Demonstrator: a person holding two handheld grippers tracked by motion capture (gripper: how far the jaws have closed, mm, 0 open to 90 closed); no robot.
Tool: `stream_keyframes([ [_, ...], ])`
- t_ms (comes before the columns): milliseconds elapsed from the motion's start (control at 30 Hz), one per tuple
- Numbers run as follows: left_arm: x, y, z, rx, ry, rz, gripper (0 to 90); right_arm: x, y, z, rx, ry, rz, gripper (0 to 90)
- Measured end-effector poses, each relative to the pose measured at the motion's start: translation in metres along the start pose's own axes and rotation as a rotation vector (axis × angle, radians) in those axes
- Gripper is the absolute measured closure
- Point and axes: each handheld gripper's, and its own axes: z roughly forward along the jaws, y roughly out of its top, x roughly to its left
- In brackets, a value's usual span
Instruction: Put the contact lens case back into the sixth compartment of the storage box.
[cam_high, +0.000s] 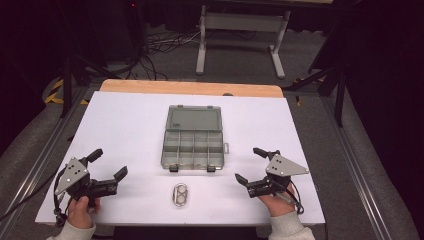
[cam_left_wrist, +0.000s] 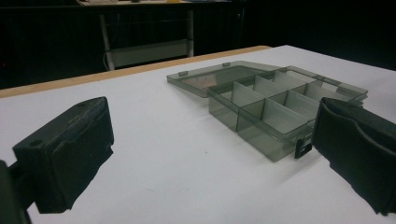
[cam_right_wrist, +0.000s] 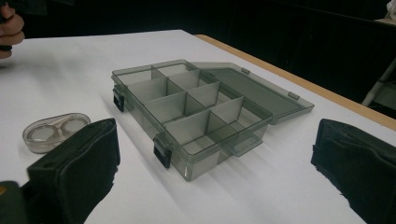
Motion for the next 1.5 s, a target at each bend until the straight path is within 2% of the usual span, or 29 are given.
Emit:
stream_keyframes([
  [733, -0.001, 0.001, -0.001, 0.002, -0.004, 0.003, 0.0, 0.006, 0.008, 0.006, -0.005, 0.034, -0.015, 2.1],
  [933, -0.001, 0.001, -0.002, 0.003, -0.006, 0.011, 0.0, 0.008, 0.021, 0.018, 0.000, 0.070, -0.025, 2.3],
  [1100, -0.001, 0.001, -0.001, 0.004, -0.005, 0.014, 0.0, 0.012, 0.032, 0.029, 0.007, 0.102, -0.060, 2.2],
  [1500, -0.002, 0.001, -0.001, 0.005, -0.006, 0.020, 0.0, 0.018, 0.054, 0.051, 0.030, 0.166, -0.096, 2.2],
])
